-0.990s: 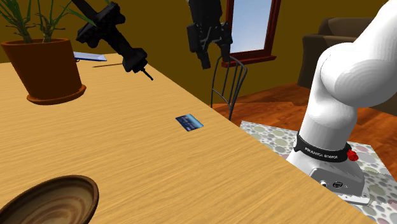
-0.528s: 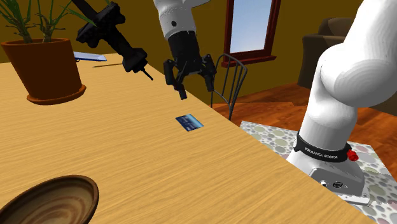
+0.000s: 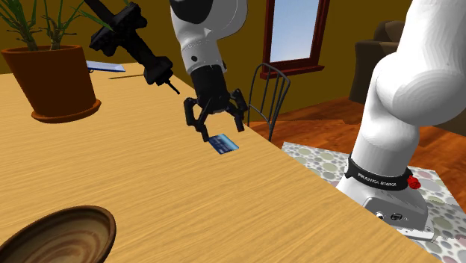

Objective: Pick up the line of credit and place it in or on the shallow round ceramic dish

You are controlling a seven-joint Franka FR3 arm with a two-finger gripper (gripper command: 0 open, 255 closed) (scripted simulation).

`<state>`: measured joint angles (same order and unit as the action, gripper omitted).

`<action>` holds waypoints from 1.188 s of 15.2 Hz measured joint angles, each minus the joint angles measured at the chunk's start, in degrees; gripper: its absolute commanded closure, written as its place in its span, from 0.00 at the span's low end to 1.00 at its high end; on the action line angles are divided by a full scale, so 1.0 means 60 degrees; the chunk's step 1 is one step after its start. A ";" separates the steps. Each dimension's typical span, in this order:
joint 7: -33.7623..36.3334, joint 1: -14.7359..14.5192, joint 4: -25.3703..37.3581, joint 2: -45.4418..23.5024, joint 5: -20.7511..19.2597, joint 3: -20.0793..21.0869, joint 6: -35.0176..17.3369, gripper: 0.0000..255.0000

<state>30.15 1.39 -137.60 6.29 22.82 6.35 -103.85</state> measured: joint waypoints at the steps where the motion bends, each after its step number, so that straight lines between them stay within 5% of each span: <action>1: -0.0008 -0.0027 -0.0137 0.0021 0.0047 0.0029 -0.0120 0.00; 9: -0.0059 -0.0082 -0.0407 -0.0036 0.0141 0.0088 -0.0455 0.00; 10: -0.0059 -0.0082 -0.0407 -0.0036 0.0141 0.0088 -0.0455 1.00; 18: -0.0060 -0.0081 -0.0404 -0.0034 0.0141 0.0087 -0.0453 1.00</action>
<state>29.79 0.90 -140.02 6.09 23.67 6.87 -106.57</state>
